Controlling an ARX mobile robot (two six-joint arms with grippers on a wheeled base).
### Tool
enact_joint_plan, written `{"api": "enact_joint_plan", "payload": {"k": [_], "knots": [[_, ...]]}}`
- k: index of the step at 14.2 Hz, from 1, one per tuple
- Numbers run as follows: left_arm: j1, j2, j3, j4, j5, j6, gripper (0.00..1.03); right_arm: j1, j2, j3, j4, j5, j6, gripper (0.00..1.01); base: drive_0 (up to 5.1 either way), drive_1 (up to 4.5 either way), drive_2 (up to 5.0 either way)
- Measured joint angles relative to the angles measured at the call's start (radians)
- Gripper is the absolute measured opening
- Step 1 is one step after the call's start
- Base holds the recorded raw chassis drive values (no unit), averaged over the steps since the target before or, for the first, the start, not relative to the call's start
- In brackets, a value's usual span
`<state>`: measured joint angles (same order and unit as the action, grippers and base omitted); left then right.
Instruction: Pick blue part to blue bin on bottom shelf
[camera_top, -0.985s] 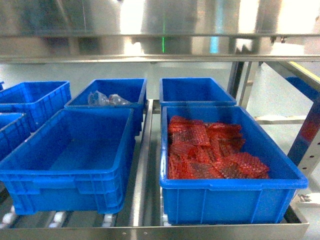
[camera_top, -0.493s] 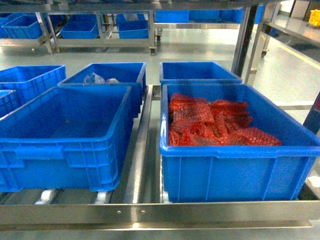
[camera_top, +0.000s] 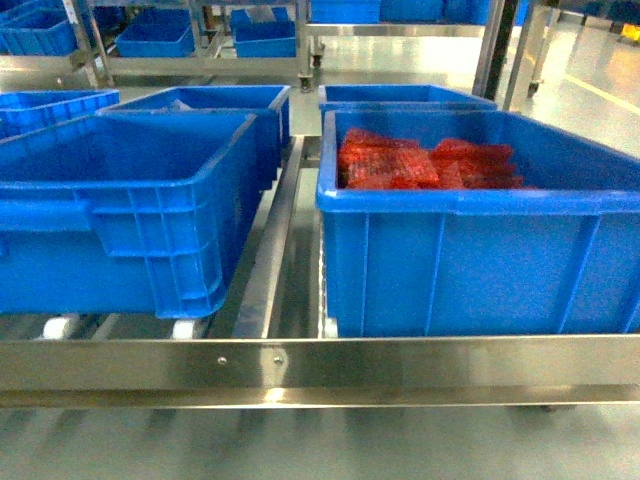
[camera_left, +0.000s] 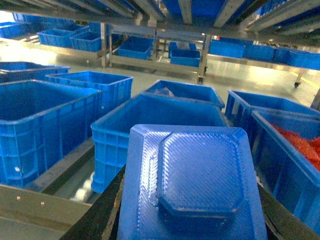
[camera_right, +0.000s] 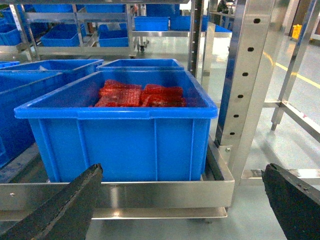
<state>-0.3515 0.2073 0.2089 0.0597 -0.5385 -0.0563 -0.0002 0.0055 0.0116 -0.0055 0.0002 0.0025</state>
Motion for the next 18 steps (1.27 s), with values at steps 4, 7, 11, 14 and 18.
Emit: {"api": "enact_joint_plan", "payload": {"k": [4,7,11,14,18], "knots": [[0.000,0.000,-0.001,-0.003,0.000,0.000,0.43,0.000,0.000,0.000,-0.001,0.000,0.000,0.98,0.0,0.00,0.0],[0.000,0.000,-0.001,-0.003,0.000,0.000,0.43,0.000,0.000,0.000,0.000,0.000,0.000,0.98,0.0,0.00,0.0],[0.000,0.000,-0.001,0.000,0.000,0.000,0.43,0.000,0.000,0.000,0.001,0.000,0.000,0.98,-0.1,3.14,-3.3],[0.000,0.000,-0.001,0.000,0.000,0.000,0.43,0.000,0.000,0.000,0.002,0.000,0.000,0.98,-0.1,4.22,-4.4],[0.000,-0.001,-0.001,0.000,-0.001,0.000,0.43,0.000,0.000,0.000,0.003,0.000,0.000,0.98,-0.1,4.27,-4.4]]}}
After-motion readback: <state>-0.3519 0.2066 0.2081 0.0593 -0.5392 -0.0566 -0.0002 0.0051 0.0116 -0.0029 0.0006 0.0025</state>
